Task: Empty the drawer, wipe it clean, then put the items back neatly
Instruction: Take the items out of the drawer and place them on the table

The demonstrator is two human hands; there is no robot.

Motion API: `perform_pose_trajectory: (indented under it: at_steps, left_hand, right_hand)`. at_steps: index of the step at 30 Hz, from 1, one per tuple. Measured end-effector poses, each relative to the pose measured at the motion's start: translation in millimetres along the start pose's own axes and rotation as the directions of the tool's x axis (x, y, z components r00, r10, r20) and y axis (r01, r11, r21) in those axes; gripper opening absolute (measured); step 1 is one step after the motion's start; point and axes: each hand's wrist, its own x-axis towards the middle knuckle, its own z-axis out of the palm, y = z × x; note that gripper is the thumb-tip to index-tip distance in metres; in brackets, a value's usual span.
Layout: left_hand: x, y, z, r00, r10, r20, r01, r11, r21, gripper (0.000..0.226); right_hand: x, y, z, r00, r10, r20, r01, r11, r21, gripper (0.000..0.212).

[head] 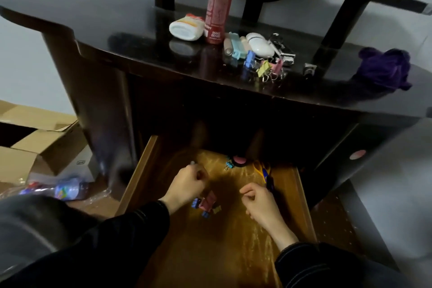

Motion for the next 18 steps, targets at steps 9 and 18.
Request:
perform_pose_trajectory:
  at_steps: [9, 18]
  left_hand:
    - [-2, -1, 1, 0.998, -0.056, -0.02, 0.053, 0.994, -0.095, 0.016]
    - [-2, 6, 4, 0.989, -0.083, 0.121, 0.112, 0.96, -0.256, 0.017]
  right_hand:
    - [10, -26, 39, 0.97, -0.11, 0.215, 0.149, 0.973, -0.175, 0.023]
    - [12, -20, 40, 0.966, -0.068, 0.25, 0.126, 0.966, -0.226, 0.009]
